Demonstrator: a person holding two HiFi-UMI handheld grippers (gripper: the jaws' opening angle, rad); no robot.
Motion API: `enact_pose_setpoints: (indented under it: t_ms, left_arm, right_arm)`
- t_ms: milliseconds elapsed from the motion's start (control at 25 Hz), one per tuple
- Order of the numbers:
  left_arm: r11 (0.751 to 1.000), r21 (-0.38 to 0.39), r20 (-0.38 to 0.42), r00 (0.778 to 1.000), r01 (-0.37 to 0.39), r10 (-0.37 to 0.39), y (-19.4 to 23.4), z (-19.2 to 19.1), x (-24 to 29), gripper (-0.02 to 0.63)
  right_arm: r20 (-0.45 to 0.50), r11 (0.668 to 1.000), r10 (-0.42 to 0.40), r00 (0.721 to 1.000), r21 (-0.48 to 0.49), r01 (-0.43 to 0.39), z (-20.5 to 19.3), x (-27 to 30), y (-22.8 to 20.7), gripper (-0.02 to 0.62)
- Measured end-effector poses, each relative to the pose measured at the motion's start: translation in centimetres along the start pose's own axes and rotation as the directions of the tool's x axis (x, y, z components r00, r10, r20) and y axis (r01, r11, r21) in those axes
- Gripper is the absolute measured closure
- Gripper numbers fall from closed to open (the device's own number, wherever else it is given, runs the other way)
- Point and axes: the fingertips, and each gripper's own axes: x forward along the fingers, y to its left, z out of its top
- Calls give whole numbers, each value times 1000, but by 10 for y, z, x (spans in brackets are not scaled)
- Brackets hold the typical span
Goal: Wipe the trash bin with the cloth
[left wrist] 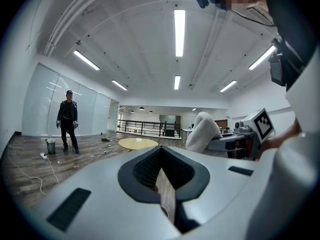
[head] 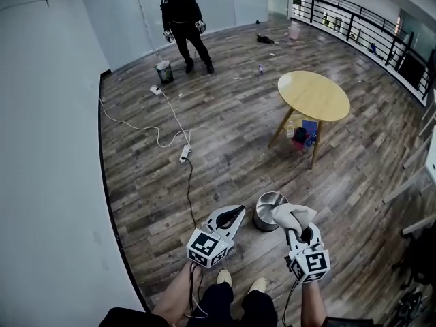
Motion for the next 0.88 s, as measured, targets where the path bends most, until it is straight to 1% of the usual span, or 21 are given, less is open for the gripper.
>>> enact_pose_setpoints:
  t_ms: [120, 280, 480, 640, 880]
  left_arm:
    - [1000, 1, 0, 1000, -4, 4, -1, 18, -9, 606]
    - [1000, -2, -6, 1000, 1, -1, -12, 35, -23, 606]
    - [1000, -2, -5, 1000, 2, -2, -22, 48, -31, 606]
    - [1000, -3, -7, 1000, 6, -6, -31, 52, -35, 606]
    - [1000, -4, 19, 1000, 4, -4, -37, 63, -34, 606]
  right_arm:
    - [6, 999, -10, 1000, 36, 10, 16, -8, 3, 512]
    - [-4, 998, -21, 1000, 51, 21, 28, -26, 11, 512]
    - [-7, 998, -27, 1000, 60, 28, 38, -41, 16, 512]
    - [-12, 998, -29, 1000, 63, 30, 40, -48, 21, 512]
    - [3, 998, -19, 1000, 57, 18, 45, -50, 25, 512]
